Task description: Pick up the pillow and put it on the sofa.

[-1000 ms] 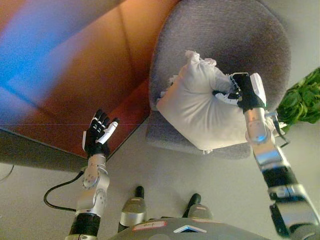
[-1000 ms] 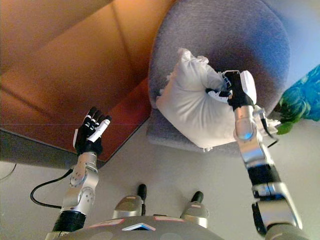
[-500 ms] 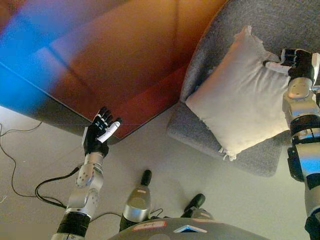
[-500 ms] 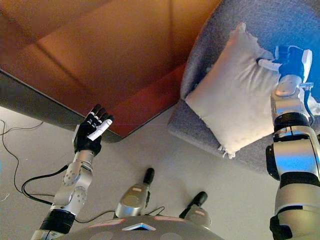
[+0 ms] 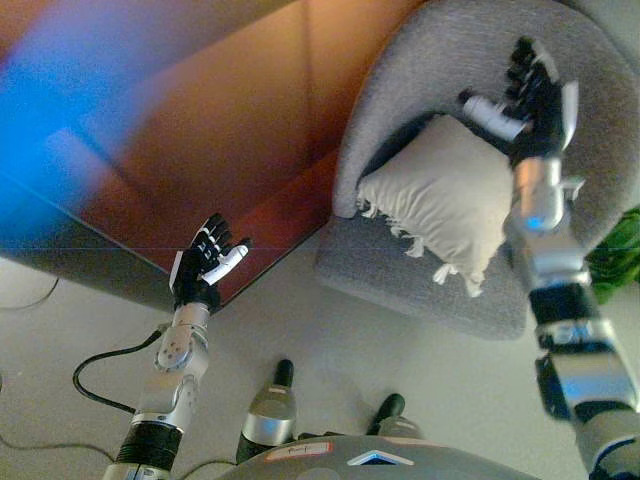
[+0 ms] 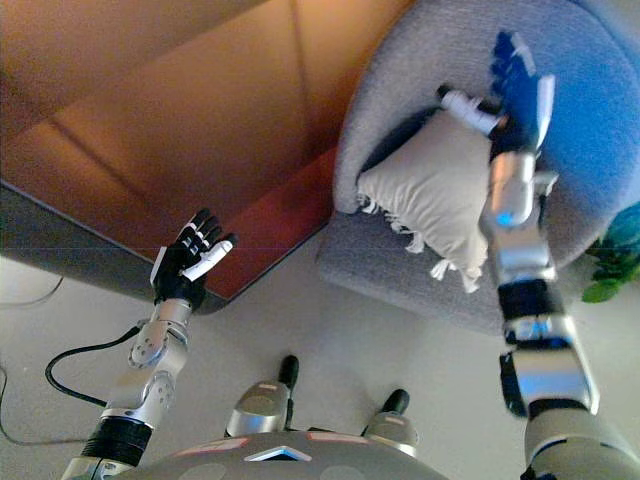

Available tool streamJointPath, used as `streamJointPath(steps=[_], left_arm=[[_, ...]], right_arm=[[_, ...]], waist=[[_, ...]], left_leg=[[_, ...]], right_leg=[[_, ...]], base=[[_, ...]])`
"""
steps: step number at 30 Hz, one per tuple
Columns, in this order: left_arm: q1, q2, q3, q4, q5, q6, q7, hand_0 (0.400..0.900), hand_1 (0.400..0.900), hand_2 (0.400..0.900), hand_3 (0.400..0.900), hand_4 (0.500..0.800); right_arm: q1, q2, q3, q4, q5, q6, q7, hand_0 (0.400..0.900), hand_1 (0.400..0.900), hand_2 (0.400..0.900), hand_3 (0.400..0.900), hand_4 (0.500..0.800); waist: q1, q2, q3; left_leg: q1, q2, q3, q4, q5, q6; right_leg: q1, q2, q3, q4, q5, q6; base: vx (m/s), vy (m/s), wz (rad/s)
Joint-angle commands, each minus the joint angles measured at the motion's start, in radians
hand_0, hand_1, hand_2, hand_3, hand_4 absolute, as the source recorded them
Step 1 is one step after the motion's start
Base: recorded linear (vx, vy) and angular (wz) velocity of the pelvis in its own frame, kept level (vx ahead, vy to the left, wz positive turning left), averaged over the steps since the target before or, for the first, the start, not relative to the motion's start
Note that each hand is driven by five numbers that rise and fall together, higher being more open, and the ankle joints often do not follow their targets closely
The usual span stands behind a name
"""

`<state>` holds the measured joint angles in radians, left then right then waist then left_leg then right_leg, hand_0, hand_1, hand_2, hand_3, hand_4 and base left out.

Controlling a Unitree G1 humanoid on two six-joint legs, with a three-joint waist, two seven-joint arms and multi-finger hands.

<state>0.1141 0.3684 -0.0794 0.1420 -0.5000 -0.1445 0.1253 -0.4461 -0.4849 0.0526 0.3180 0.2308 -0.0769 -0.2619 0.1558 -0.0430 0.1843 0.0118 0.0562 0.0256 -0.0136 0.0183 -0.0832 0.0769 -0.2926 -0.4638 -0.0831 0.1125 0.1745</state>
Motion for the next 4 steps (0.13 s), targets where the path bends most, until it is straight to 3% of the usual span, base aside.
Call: streamJointPath(steps=[1,4], left_arm=[[-0.014,0.000,0.081,-0.058,0.095,-0.060,-0.002,0.900,0.900,0.900,0.900,0.800],[-0.003,-0.021,0.100,-0.049,0.092,-0.053,-0.014,0.900,0.900,0.900,0.900,0.800]], right_arm=[[0.144,-0.001,-0.089,-0.203,-0.056,-0.097,0.064,0.900,0.900,0.900,0.900,0.800],[0.300,0.064,-0.113,-0.281,-0.044,-0.094,0.127,0.900,0.900,0.900,0.900,0.800]], waist=[[-0.052,-0.014,-0.094],[-0.086,-0.006,-0.094]], left_leg=[[-0.025,0.040,0.010,0.134,-0.104,-0.027],[0.002,0.047,0.038,0.129,-0.108,-0.025]], right_leg=[[0.058,-0.121,0.008,0.050,0.039,0.076],[0.059,-0.124,0.030,0.052,0.034,0.077]], base=[[-0.01,0.017,-0.33],[-0.02,0.010,-0.24]])
